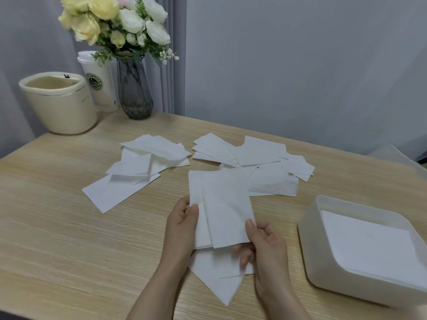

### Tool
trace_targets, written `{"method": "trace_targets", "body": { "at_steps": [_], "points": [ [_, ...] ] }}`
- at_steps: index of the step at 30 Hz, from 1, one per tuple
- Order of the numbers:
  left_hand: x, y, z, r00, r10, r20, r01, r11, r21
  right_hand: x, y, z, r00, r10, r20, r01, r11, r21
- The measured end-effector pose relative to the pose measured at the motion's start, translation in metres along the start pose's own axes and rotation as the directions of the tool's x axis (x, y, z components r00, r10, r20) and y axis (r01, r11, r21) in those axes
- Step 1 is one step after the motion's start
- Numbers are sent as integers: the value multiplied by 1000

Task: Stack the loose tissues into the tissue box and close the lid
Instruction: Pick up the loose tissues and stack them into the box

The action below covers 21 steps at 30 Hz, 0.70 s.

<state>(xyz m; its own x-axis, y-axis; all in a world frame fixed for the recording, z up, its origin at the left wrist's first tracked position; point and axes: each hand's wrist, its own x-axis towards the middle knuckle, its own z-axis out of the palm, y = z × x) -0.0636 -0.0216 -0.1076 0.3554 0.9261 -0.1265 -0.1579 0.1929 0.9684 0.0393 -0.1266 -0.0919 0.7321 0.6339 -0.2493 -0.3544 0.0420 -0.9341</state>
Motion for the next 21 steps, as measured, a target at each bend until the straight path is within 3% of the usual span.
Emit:
{"method": "trace_targets", "body": {
  "at_steps": [10, 21],
  "points": [
    [-3, 3, 2, 998, -35, 49, 37, 998, -43, 0, 2, 2, 997, 12, 70, -4, 993, -117],
    [-7, 7, 5, 997, -56, 60, 64, 989, -131, 0, 5, 4, 998, 17, 65, -12, 996, -84]
  ]
}}
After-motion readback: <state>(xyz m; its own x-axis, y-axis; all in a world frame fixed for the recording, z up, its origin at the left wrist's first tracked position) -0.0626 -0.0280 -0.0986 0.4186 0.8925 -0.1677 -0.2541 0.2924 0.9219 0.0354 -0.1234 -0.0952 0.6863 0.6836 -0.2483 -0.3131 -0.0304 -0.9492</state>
